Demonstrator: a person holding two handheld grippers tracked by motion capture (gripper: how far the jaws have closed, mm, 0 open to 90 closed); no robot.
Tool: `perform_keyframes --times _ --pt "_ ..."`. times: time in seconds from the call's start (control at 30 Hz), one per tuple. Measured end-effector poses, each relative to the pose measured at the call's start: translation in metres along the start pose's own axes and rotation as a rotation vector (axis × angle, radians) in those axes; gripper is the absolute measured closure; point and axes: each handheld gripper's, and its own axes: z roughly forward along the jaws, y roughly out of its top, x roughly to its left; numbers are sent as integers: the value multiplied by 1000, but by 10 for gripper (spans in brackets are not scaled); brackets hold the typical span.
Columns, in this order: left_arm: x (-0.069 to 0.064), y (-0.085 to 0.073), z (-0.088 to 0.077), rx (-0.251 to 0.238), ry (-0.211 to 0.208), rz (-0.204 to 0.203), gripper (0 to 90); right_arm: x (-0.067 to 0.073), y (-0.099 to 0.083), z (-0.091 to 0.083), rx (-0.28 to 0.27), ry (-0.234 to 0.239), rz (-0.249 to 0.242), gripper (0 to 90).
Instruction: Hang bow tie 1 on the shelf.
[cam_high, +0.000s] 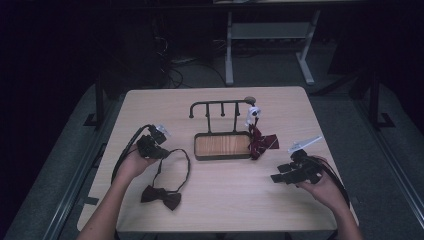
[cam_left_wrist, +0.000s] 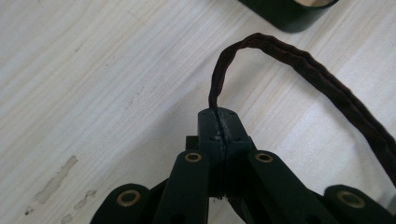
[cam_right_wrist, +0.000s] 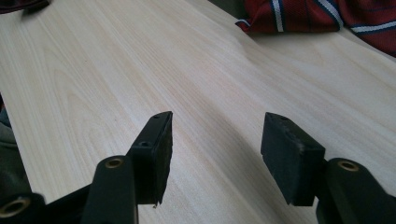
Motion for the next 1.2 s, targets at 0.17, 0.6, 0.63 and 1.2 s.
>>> perform_keyframes --times 0.17,0.6,0.63,1.2 --pt "-3 3 -13 -16 11 25 897 -1 -1 0 -6 -3 5 434" --pt "-11 6 -36 -36 6 68 898 -7 -5 2 -14 22 27 429" --pt "-11 6 -38 -38 5 73 898 -8 -5 1 -12 22 29 428" --pt "-20 15 -63 -90 -43 114 899 -11 -7 -6 -46 30 38 424"
